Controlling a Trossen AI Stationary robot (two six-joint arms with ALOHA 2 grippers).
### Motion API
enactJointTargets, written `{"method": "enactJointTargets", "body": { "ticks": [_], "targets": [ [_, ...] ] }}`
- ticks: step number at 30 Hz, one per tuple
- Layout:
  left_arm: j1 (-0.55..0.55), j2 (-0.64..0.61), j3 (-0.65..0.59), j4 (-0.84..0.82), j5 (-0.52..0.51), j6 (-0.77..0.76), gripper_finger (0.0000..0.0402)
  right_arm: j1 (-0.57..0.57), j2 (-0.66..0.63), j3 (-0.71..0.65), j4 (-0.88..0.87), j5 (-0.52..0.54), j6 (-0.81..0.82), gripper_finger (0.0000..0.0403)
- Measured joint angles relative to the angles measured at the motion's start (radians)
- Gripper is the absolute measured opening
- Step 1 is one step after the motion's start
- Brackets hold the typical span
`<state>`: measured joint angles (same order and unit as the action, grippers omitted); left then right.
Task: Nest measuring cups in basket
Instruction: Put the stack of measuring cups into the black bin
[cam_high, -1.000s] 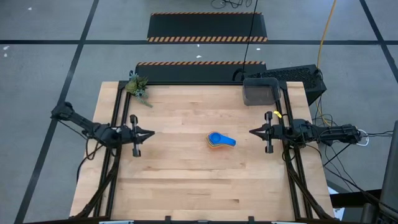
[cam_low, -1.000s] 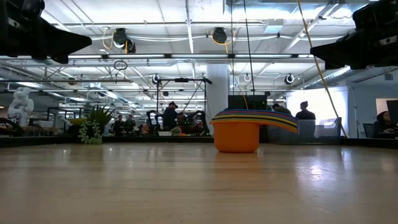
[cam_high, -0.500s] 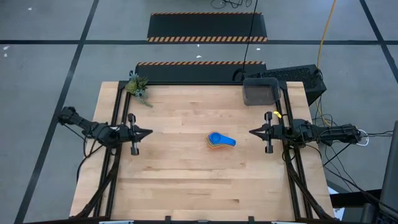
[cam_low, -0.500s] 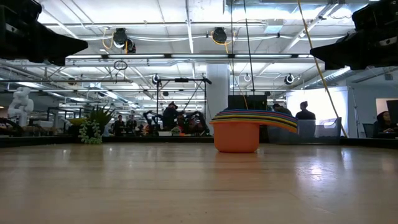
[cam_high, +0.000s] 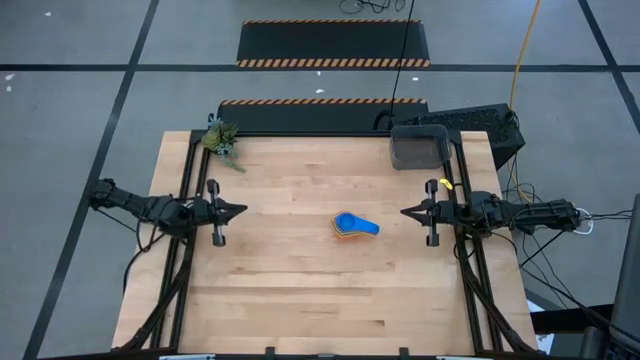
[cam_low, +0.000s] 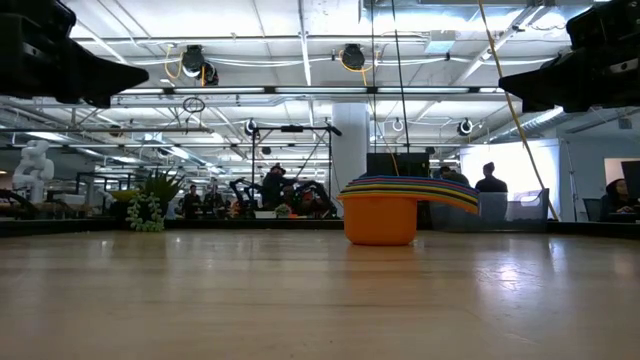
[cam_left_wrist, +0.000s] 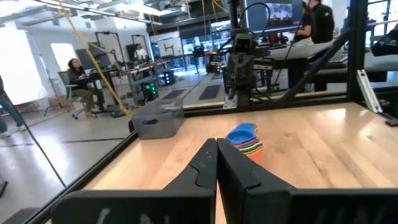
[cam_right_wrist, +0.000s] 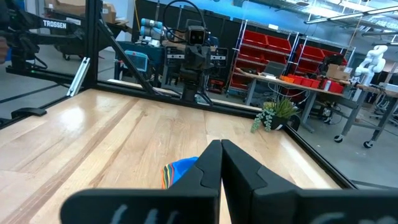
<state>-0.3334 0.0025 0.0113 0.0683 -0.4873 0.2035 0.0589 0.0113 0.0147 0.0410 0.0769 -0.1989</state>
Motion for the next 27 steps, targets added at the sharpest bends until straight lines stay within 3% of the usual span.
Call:
{"method": "enactJointTargets", "body": {
  "ticks": [19, 27],
  "targets": [
    [0.071, 0.003, 0.000, -0.008, 0.100, -0.026, 0.0012, 0.000, 0.000, 0.000, 0.000, 0.000, 0.000, 0.0000],
    [0.106, 0.003, 0.000, -0.011, 0.134, 0.055, 0.0005, 0.000, 0.000, 0.000, 0.000, 0.000, 0.000, 0.0000]
  ]
}}
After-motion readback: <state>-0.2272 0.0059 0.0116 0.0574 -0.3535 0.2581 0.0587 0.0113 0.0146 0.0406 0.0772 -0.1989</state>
